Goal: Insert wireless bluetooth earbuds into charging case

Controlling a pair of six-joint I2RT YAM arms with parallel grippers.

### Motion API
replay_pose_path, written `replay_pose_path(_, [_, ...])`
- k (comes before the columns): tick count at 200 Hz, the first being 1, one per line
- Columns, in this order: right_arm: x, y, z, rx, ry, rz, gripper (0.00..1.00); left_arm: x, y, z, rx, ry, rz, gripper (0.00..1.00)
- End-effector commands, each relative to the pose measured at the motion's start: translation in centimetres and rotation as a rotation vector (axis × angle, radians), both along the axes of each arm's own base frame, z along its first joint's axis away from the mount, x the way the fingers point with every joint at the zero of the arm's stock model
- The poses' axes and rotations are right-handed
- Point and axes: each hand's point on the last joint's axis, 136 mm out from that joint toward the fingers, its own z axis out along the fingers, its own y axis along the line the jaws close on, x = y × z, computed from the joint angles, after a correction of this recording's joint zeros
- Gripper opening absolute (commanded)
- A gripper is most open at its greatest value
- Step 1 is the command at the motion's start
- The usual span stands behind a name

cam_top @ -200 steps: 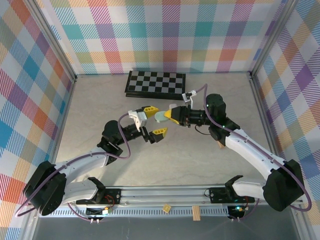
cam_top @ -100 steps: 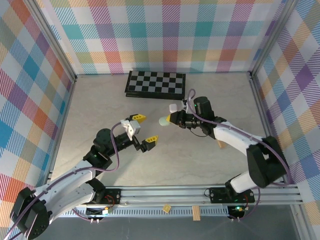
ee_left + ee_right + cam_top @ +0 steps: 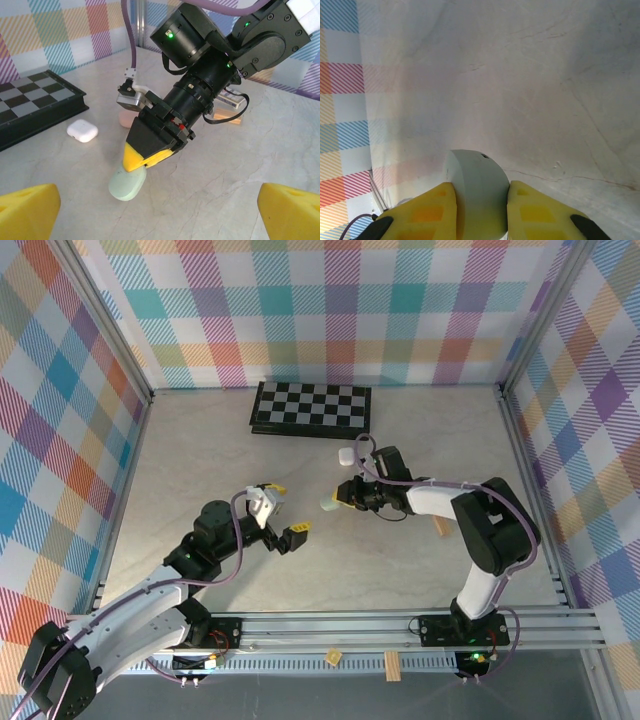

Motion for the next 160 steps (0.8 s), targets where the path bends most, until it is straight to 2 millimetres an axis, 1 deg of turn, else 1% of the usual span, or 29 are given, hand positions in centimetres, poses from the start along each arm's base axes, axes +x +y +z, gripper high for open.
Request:
replay_pose_path(1, [0.8,0.0,-0.3,-0.023,-0.044,0.019,0.18,-0.1,-0.1,-0.4,0.019,-0.007,-0.008,1.00])
replay_pose_path(14, [0.8,-0.1,-0.5,-0.039,-0.043,0.023,0.21,-0.1,-0.2,-0.3,0.019,-0.008,-0.012,1.00])
replay_pose_path(22, [0.9,-0.2,-0.4,-0.048,-0.049,0.024,0.25,0.0,-0.3,-0.4,0.022,-0.006,-0.011,1.00])
replay_pose_path(32, [1.0,-0.3,-0.1,-0.059,-0.061,0.027,0.33,0.0,-0.2,-0.4,0.024,-0.005,-0.009,1.00])
replay_pose_path(39, [1.1,-0.4,0.3,-0.065,-0.073,0.030,0.42,0.1,-0.2,-0.4,0.027,-0.003,-0.003,1.00])
replay_pose_path(43, [1.1,-0.4,0.6,-0.069,-0.083,0.033,0.47,0.2,-0.1,-0.4,0.027,-0.004,0.002,1.00])
replay_pose_path(53, [1.2,-0.6,1.4,-0.083,-0.106,0.033,0.54,0.4,0.0,-0.3,0.016,-0.002,0.017,1.00])
replay_pose_path(70, [1.6,-1.3,3.2,-0.109,-0.168,0.022,0.64,0.8,0.3,0.0,-0.013,-0.003,0.050,1.00])
replay_pose_path(83, [2.0,-2.2,4.7,-0.135,-0.221,0.002,0.69,1.5,0.9,0.2,-0.029,-0.002,0.104,1.00])
replay_pose_path(108, [3.2,-5.1,7.9,-0.215,-0.362,-0.060,0.75,2.7,2.4,0.7,-0.042,-0.029,0.196,1.00])
replay_pose_path(118, [3.7,-6.8,9.0,-0.285,-0.435,-0.097,0.78,3.3,3.2,1.0,-0.044,-0.045,0.238,1.00])
replay_pose_path(127, [4.2,-8.4,9.9,-0.342,-0.497,-0.126,0.82,3.9,4.0,1.2,-0.044,-0.055,0.284,1.00])
replay_pose_path(135, [4.6,-9.8,10.6,-0.393,-0.550,-0.143,0.85,4.6,4.8,1.3,-0.035,-0.064,0.326,1.00])
replay_pose_path(144, [5.0,-11.4,11.2,-0.450,-0.603,-0.158,0.90,5.4,5.8,1.3,-0.021,-0.073,0.383,1.00])
replay_pose_path(160, [5.7,-14.0,12.0,-0.568,-0.694,-0.183,0.96,7.1,8.1,1.0,0.015,-0.074,0.493,1.00])
